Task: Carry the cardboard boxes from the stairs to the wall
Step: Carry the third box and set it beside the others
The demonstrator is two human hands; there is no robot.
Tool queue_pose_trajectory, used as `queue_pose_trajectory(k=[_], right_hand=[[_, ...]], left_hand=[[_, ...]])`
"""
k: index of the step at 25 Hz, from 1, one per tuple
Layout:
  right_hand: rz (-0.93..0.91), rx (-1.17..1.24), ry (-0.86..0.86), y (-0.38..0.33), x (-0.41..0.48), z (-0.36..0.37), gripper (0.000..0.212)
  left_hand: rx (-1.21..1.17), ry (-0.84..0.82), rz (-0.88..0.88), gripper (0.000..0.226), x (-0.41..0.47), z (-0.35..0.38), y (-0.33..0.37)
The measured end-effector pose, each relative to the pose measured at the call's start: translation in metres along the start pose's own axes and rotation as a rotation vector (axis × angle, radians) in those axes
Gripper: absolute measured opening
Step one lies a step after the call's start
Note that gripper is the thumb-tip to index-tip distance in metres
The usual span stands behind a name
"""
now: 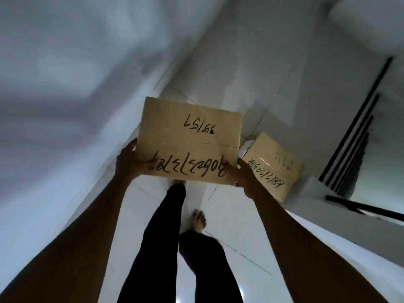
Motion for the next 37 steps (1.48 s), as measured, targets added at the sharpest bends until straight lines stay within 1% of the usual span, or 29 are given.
queue_pose_trajectory(k=[2, 5, 9, 13, 18, 20, 23, 27, 29, 33, 35, 37], right_hand=[[-0.049, -0.092, -0.038, -0.011, -0.094, 0.016, 0.062], [-0.151, -0.154, -0.086, -0.014, -0.185, 0.041, 0.058], [-0.192, -0.360, -0.247, 0.008, -0.281, 0.119, 0.048], [-0.302, -0.574, -0.364, 0.031, -0.336, 0.225, 0.047], [-0.446, -0.782, -0.522, 0.109, -0.418, 0.365, 0.051], [-0.474, -0.867, -0.559, 0.145, -0.445, 0.408, 0.054], [-0.470, -0.935, -0.628, 0.217, -0.490, 0.475, 0.054], [-0.444, -0.970, -0.681, 0.297, -0.525, 0.549, 0.053], [-0.411, -0.985, -0.679, 0.323, -0.530, 0.575, 0.052], [-0.388, -1.029, -0.670, 0.372, -0.520, 0.650, 0.054], [-0.396, -1.052, -0.664, 0.398, -0.500, 0.689, 0.051], [-0.416, -1.072, -0.614, 0.421, -0.476, 0.720, 0.047]], left_hand=[[-0.135, 0.081, -0.046, 0.112, -0.107, -0.052, -0.016], [-0.260, 0.181, -0.097, 0.105, -0.224, -0.093, -0.050], [-0.553, 0.401, -0.256, 0.110, -0.369, -0.133, -0.158], [-0.816, 0.539, -0.356, 0.113, -0.462, -0.140, -0.267], [-1.010, 0.720, -0.435, 0.094, -0.580, -0.149, -0.419], [-1.062, 0.755, -0.453, 0.096, -0.621, -0.150, -0.471], [-1.107, 0.817, -0.503, 0.105, -0.686, -0.153, -0.554], [-1.082, 0.849, -0.557, 0.110, -0.733, -0.166, -0.651], [-1.073, 0.861, -0.564, 0.103, -0.739, -0.177, -0.681], [-1.122, 0.900, -0.656, 0.088, -0.720, -0.193, -0.766], [-1.143, 0.895, -0.673, 0.082, -0.700, -0.192, -0.814], [-1.198, 0.875, -0.665, 0.076, -0.678, -0.183, -0.858]])
Point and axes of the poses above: each hand's wrist, its own x-axis towards the middle knuckle, its own z-axis out of the palm, y = z × x, the point moved 6 cm from there along x, towards the middle knuckle, and after that the axes turned 2 degrees about -y, right-handed, at the moved point
